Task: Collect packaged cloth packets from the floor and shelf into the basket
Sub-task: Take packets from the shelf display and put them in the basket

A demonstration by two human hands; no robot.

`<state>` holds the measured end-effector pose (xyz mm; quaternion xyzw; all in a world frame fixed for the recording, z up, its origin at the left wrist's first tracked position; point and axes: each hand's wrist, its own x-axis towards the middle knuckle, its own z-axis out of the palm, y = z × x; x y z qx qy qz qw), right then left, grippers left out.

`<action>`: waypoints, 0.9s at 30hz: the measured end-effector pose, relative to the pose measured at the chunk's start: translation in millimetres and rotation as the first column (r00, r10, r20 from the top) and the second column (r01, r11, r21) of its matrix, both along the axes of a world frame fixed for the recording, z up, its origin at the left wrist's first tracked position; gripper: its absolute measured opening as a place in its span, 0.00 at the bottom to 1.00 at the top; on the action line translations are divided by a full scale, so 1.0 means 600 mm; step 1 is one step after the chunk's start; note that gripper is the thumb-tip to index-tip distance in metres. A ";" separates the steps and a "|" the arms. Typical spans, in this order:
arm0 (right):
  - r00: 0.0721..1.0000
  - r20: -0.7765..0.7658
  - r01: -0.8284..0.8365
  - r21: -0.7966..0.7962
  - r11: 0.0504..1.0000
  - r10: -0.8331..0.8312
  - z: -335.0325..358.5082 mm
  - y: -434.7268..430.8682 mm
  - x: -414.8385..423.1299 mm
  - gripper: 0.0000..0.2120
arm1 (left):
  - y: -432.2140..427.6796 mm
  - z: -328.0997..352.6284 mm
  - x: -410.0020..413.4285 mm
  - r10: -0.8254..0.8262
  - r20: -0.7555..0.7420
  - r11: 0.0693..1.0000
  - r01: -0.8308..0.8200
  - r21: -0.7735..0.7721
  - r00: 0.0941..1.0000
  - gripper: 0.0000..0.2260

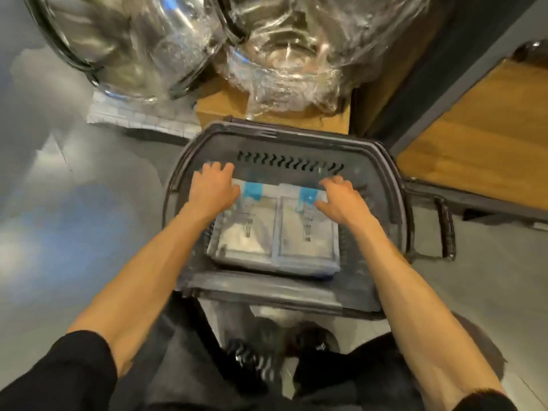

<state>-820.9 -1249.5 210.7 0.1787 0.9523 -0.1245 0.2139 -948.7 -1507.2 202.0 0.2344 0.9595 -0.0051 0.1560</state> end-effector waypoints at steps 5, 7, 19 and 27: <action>0.998 -0.016 0.064 -0.018 0.998 -0.065 -0.110 0.006 -0.013 0.26 | 0.000 -0.103 -0.029 0.053 0.062 0.998 -0.054 0.019 0.997 0.22; 0.992 0.001 0.125 -0.039 0.991 -0.125 -0.142 0.007 -0.006 0.27 | 0.001 -0.133 -0.020 0.084 0.123 0.995 -0.089 0.037 0.989 0.24; 0.892 0.001 0.449 -0.106 0.887 -0.452 -0.234 0.005 0.037 0.39 | 0.002 -0.218 0.000 0.419 0.298 0.888 -0.456 0.065 0.858 0.35; 0.802 -0.043 0.579 -0.195 0.792 -0.596 -0.251 0.002 0.043 0.50 | 0.001 -0.217 -0.001 0.479 0.298 0.857 -0.514 0.045 0.825 0.33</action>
